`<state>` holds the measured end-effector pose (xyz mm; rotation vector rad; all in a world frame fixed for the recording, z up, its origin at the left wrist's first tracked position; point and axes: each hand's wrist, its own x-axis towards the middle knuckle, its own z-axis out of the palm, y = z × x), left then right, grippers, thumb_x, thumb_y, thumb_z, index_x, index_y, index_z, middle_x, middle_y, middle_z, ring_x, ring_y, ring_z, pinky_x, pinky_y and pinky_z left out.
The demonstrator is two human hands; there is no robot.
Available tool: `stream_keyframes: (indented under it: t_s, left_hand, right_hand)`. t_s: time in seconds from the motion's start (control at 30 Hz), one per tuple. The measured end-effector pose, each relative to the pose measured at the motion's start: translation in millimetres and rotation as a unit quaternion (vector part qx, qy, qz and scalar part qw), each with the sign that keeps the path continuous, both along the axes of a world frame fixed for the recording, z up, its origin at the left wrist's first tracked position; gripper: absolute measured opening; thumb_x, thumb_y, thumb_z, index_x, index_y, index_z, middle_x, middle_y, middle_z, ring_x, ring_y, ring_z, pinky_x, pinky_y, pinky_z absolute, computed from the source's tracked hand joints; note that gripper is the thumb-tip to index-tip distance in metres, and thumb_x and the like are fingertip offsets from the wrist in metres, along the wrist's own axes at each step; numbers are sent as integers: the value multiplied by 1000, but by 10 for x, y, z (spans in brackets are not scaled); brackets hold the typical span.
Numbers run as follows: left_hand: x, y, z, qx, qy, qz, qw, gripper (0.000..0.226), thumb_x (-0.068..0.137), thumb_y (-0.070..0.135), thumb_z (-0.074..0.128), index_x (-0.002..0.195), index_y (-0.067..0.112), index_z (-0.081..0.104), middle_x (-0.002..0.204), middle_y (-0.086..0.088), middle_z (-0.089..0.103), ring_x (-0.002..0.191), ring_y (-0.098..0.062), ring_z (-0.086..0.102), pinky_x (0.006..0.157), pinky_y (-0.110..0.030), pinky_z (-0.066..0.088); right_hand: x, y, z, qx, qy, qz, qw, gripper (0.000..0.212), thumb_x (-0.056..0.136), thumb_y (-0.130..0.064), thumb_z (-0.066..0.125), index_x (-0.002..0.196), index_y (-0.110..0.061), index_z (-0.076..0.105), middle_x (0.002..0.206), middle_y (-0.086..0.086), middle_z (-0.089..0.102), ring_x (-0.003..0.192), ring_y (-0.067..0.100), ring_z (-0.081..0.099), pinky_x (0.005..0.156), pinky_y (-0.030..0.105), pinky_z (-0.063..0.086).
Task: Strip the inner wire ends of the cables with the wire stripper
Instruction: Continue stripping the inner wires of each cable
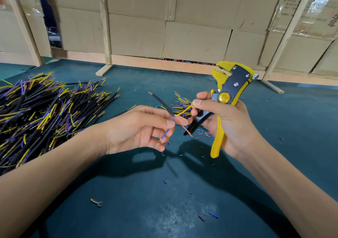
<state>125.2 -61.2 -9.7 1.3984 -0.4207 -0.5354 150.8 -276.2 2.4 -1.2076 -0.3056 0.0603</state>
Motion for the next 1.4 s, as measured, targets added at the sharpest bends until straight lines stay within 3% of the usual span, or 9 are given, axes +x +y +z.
stream_keyframes:
  t_s: [0.3, 0.5, 0.7, 0.83, 0.97, 1.07, 1.2, 1.3, 1.4]
  left_hand:
    - [23, -22, -9, -52, 16, 43, 998, 31, 89, 30, 66, 108, 8, 75, 74, -2, 59, 62, -13, 55, 61, -29, 51]
    - [61, -15, 1, -70, -10, 112, 991, 23, 88, 27, 69, 102, 10, 77, 77, -1, 61, 64, -13, 55, 62, -29, 52]
    - [81, -10, 67, -173, -34, 190, 966, 17, 89, 21, 66, 99, 12, 76, 81, 0, 63, 71, -12, 61, 66, -28, 55]
    - [87, 14, 113, -222, -39, 246, 943, 12, 91, 17, 66, 99, 12, 72, 88, -3, 68, 80, -17, 68, 72, -31, 58]
    - [94, 4, 129, -234, -47, 289, 927, 9, 95, 17, 61, 100, 11, 66, 93, -4, 71, 91, -22, 72, 85, -37, 60]
    - [93, 0, 107, -222, -63, 325, 917, 8, 97, 13, 60, 99, 6, 65, 97, -9, 71, 96, -27, 74, 86, -38, 60]
    - [107, 2, 65, -179, -98, 371, 906, 11, 100, 10, 57, 94, 3, 63, 100, -11, 71, 99, -32, 73, 85, -40, 60]
    - [107, -12, 39, -129, -133, 398, 898, 10, 101, 13, 57, 98, 5, 64, 101, -8, 74, 98, -31, 74, 83, -43, 61]
    - [90, -21, 38, -123, -151, 401, 895, 13, 101, 14, 56, 105, 5, 64, 107, -9, 75, 101, -29, 73, 82, -44, 61]
  right_hand:
    - [9, -12, -20, -28, -17, 2, 999, 7, 81, 1, 77, 84, -3, 72, 73, 13, 66, 64, 25, 63, 68, 44, 58]
    - [-32, 28, -28, -54, 5, -3, 999, 22, 84, -22, 81, 82, -3, 70, 71, 14, 63, 62, 27, 60, 64, 43, 57]
    - [-160, 90, 30, -83, 49, 100, 990, 36, 86, -38, 74, 73, -4, 70, 69, 22, 63, 63, 36, 66, 63, 47, 58]
    - [-271, 153, 46, -54, 126, 176, 975, 41, 83, -44, 70, 79, -3, 66, 71, 27, 63, 77, 51, 70, 72, 61, 59]
    - [-334, 155, 123, -19, 213, 219, 952, 24, 71, -23, 66, 86, -8, 54, 77, 25, 64, 65, 41, 66, 66, 59, 57]
    - [-307, 111, 129, 0, 262, 219, 940, 32, 64, -9, 57, 96, -8, 52, 94, 29, 70, 68, 38, 67, 65, 51, 58]
    - [-272, 128, 73, 21, 263, 232, 936, 47, 76, -1, 60, 123, -1, 59, 113, 29, 70, 85, 41, 72, 70, 48, 60]
    - [-322, 207, -8, 26, 221, 253, 942, 40, 91, -13, 63, 131, -13, 64, 98, 21, 70, 87, 47, 70, 78, 59, 56]
    - [-377, 279, -79, 18, 167, 236, 957, 31, 96, -17, 59, 125, -7, 64, 82, 21, 61, 75, 43, 65, 78, 62, 55]
